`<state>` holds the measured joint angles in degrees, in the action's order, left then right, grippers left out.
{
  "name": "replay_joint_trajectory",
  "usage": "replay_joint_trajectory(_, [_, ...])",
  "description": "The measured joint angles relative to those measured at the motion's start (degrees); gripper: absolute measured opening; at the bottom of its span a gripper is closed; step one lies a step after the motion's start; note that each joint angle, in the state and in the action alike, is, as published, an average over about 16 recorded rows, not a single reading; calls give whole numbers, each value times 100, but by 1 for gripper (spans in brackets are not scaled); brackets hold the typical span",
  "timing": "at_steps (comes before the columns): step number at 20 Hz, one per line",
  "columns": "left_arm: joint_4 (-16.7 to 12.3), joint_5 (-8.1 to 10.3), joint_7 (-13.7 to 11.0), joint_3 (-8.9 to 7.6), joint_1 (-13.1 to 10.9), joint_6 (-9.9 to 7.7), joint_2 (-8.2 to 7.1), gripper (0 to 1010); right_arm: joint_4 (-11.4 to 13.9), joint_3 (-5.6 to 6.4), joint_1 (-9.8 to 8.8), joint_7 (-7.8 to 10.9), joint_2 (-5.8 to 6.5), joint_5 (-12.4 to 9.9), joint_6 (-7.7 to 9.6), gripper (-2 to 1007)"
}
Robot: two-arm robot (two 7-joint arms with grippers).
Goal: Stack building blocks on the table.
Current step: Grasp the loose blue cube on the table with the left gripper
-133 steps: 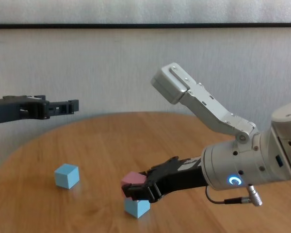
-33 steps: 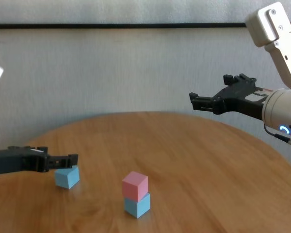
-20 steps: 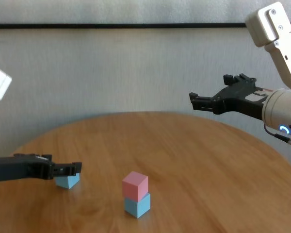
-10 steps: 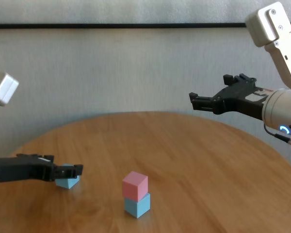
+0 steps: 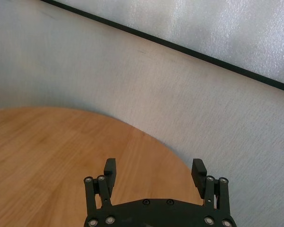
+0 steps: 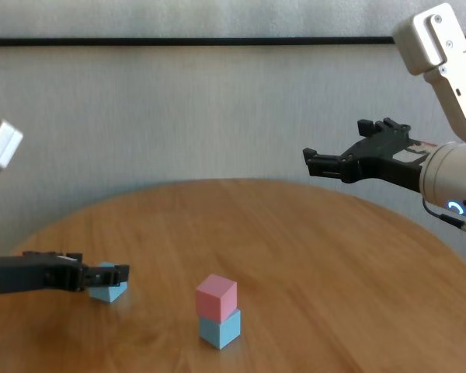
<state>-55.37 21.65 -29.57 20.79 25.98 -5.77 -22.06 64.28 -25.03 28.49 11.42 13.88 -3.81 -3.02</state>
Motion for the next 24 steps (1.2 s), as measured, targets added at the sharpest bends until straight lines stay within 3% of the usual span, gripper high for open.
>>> replay_joint_trajectory(11, [210, 3, -77, 11, 115, -52, 72, 999, 0, 0, 0, 0, 0, 0, 0, 1005])
replay_joint_trajectory(24, [246, -28, -33, 20, 147, -133, 89, 999, 0, 0, 0, 0, 0, 0, 0, 1005])
